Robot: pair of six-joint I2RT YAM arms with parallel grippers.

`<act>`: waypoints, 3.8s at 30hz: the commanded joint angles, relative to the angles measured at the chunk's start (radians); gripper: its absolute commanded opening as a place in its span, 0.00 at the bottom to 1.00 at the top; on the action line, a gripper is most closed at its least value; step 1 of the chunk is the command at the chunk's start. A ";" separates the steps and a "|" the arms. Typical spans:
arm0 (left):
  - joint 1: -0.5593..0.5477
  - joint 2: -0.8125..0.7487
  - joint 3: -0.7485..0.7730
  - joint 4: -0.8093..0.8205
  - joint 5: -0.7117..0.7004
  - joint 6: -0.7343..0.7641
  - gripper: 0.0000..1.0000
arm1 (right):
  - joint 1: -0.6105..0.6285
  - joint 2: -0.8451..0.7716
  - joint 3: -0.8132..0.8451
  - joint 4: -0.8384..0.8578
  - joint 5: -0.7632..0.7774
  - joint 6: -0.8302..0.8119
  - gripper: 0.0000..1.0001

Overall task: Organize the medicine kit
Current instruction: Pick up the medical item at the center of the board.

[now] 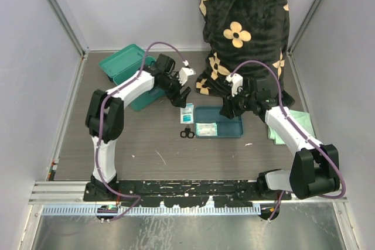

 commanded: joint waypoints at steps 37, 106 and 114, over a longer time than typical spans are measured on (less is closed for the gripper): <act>-0.071 0.161 0.045 -0.008 -0.089 0.065 0.25 | -0.033 0.035 0.016 -0.025 -0.064 -0.045 0.54; -0.034 -0.416 -0.281 0.286 0.232 -0.377 0.00 | 0.150 0.105 -0.106 0.424 -0.451 0.176 0.35; -0.033 -0.452 -0.338 0.319 0.288 -0.361 0.03 | 0.132 0.087 -0.063 0.329 -0.448 0.077 0.06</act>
